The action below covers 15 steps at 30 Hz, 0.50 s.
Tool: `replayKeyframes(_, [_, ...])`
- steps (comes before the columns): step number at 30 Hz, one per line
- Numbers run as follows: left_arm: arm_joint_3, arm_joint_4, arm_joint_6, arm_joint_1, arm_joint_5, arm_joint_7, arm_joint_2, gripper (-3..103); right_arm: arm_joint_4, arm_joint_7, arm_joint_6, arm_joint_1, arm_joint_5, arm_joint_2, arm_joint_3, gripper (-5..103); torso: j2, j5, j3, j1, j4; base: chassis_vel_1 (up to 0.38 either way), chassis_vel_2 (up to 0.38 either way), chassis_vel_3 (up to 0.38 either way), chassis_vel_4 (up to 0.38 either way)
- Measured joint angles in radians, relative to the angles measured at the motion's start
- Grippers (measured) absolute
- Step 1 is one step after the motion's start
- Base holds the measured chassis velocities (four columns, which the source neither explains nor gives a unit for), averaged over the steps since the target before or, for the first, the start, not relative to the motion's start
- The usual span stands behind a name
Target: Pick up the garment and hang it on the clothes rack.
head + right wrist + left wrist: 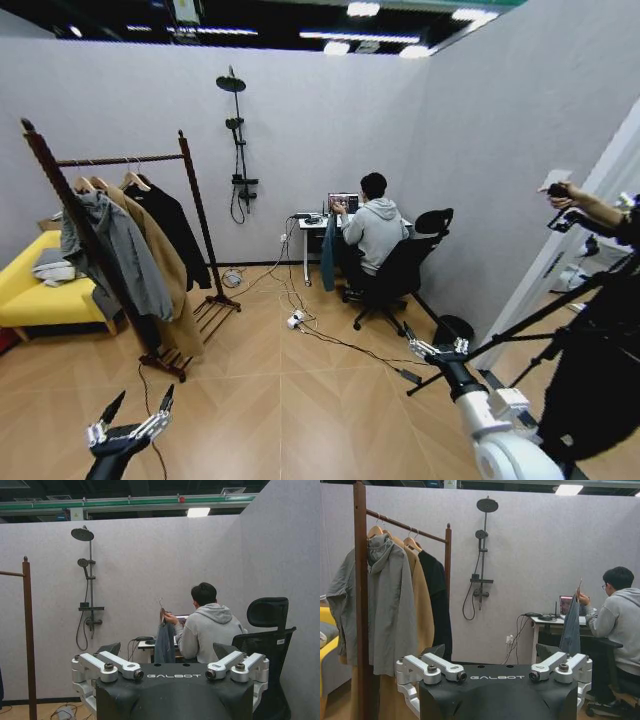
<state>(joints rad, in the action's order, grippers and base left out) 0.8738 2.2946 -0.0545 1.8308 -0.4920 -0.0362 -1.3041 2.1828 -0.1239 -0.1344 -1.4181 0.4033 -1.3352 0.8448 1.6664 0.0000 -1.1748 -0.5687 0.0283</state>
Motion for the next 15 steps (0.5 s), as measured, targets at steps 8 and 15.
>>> replayKeyframes(8, [0.0, 0.0, 0.0, 0.0, 0.0, 0.0, 0.0, 100, -0.012, -0.008, 0.0, 0.013, 0.0, -0.011, -0.007, 100, 0.0, 0.0, 0.0, 0.0, 0.0, 0.0, 0.0, 0.0, 0.0])
replayKeyframes(15, [0.0, 0.0, 0.0, 0.0, 0.0, 0.0, 0.0, 100, -0.024, -0.044, -0.001, 0.016, -0.003, -0.022, 0.002, 100, 0.0, 0.0, 0.0, 0.0, 0.0, 0.0, 0.0, 0.0, 0.0])
